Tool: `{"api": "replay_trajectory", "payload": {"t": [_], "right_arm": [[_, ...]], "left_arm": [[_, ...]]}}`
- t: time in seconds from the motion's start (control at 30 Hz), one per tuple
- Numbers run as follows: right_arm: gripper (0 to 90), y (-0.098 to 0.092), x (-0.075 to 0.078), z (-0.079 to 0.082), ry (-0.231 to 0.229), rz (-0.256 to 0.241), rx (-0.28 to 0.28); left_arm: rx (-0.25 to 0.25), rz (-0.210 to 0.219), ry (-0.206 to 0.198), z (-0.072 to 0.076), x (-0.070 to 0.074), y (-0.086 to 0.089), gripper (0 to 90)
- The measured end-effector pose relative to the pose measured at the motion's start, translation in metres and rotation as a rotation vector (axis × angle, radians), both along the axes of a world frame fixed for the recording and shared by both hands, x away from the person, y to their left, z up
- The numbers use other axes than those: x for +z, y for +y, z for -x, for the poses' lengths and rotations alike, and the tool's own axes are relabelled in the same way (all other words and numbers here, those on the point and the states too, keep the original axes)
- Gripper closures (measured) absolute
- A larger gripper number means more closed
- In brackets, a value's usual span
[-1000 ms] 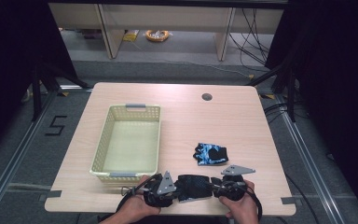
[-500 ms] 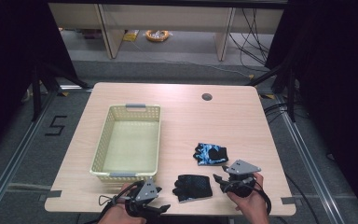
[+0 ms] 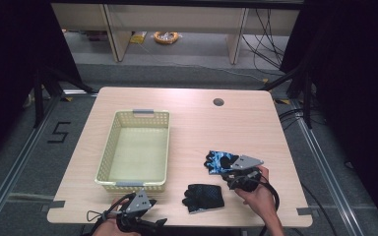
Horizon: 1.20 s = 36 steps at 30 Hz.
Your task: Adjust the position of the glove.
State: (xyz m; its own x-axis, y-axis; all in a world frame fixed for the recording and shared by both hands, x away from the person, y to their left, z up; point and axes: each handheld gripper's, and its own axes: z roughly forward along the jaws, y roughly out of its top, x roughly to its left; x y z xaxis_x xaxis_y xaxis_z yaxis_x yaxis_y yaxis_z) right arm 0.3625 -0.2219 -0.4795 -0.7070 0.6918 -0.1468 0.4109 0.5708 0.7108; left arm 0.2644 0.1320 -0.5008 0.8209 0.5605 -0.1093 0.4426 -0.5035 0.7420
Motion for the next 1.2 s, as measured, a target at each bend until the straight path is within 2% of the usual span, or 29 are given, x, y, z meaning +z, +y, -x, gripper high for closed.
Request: {"api": "replay_trajectory", "payload": {"t": [0.03, 0.07, 0.1, 0.17, 0.23, 0.37, 0.4, 0.43, 0.5, 0.53, 0.6, 0.63, 0.67, 0.7, 0.73, 0.83, 0.87, 0.9, 0.93, 0.97, 1.03, 1.1, 1.13, 1.2], "right_arm": [[53.9, 0.001, -0.001, -0.007, 0.01, 0.01, 0.005], [53.9, 0.001, -0.001, -0.007, 0.01, 0.01, 0.005], [54.4, 0.002, -0.001, -0.01, 0.014, 0.011, 0.002], [54.8, 0.004, -0.003, -0.018, 0.046, 0.023, 0.009], [55.8, 0.005, -0.007, -0.025, 0.053, 0.044, 0.024], [56.4, 0.008, -0.013, -0.03, 0.067, 0.047, 0.022], [56.4, 0.008, -0.016, -0.033, 0.063, 0.048, 0.024], [57.1, 0.009, -0.019, -0.035, 0.104, 0.056, 0.01], [58.4, 0.008, -0.019, -0.037, 0.11, 0.073, 0.032], [58.4, 0.008, -0.019, -0.037, 0.11, 0.073, 0.032], [62.4, 0.007, -0.02, -0.037, 0.103, 0.063, 0.036], [67.7, 0.005, -0.022, -0.039, 0.083, 0.058, 0.053], [67.7, 0.005, -0.022, -0.039, 0.083, 0.058, 0.053], [70.0, 0.004, -0.022, -0.038, 0.1, 0.053, 0.057], [73.7, 0.002, -0.021, -0.038, 0.109, 0.056, 0.065], [81.3, 0.0, -0.023, -0.038, 0.093, 0.028, 0.072], [83.6, -0.001, -0.022, -0.038, 0.092, 0.033, 0.074], [85.6, -0.002, -0.019, -0.038, 0.08, 0.045, 0.081], [85.6, -0.002, -0.019, -0.038, 0.08, 0.045, 0.081], [86.3, -0.002, -0.018, -0.037, 0.066, 0.046, 0.083], [86.5, -0.003, -0.017, -0.037, 0.06, 0.05, 0.087], [86.6, -0.003, -0.014, -0.037, 0.026, 0.047, 0.092], [86.6, -0.003, -0.012, -0.036, 0.024, 0.034, 0.087], [86.7, -0.004, -0.008, -0.036, 0.007, 0.038, 0.088]], "left_arm": [[-0.001, 0.012, 0.005, 0.001, -0.001, 0.0, 29.6], [-0.003, 0.016, 0.008, 0.003, -0.001, 0.0, 29.6], [-0.023, -0.011, -0.015, 0.002, 0.0, 0.002, 29.5], [-0.007, 0.006, -0.002, 0.004, -0.003, 0.0, 29.3], [-0.007, -0.005, -0.01, 0.003, -0.004, 0.0, 29.2], [-0.017, -0.013, -0.017, 0.002, -0.003, 0.0, 29.0], [-0.006, 0.005, -0.013, 0.002, -0.004, -0.001, 29.0], [-0.016, -0.011, -0.016, 0.002, -0.003, 0.0, 28.8], [-0.039, -0.026, -0.036, 0.001, -0.003, 0.001, 28.7], [-0.039, -0.027, -0.038, 0.001, -0.003, 0.001, 28.7], [-0.007, 0.007, -0.015, 0.002, -0.004, -0.001, 28.6], [-0.008, 0.003, -0.022, 0.002, -0.003, -0.001, 28.4], [-0.02, -0.002, -0.03, 0.001, -0.003, 0.0, 28.4], [-0.032, -0.033, -0.038, 0.0, -0.003, 0.002, 28.3], [-0.011, -0.017, -0.015, 0.001, -0.004, 0.001, 28.2], [-0.023, -0.017, -0.015, 0.001, -0.004, 0.0, 28.2], [-0.007, 0.006, -0.007, 0.002, -0.005, -0.001, 28.2], [-0.005, -0.003, -0.016, 0.002, -0.005, -0.001, 28.2], [-0.016, -0.026, -0.019, 0.001, -0.005, 0.0, 28.2], [-0.034, -0.025, -0.02, 0.0, -0.004, 0.001, 28.2], [-0.037, -0.043, -0.031, -0.001, -0.004, 0.002, 28.3], [-0.036, -0.043, -0.034, -0.001, -0.004, 0.002, 28.2], [-0.036, -0.042, -0.034, -0.002, -0.004, 0.002, 28.2], [-0.036, -0.041, -0.034, -0.002, -0.004, 0.002, 28.3]]}}
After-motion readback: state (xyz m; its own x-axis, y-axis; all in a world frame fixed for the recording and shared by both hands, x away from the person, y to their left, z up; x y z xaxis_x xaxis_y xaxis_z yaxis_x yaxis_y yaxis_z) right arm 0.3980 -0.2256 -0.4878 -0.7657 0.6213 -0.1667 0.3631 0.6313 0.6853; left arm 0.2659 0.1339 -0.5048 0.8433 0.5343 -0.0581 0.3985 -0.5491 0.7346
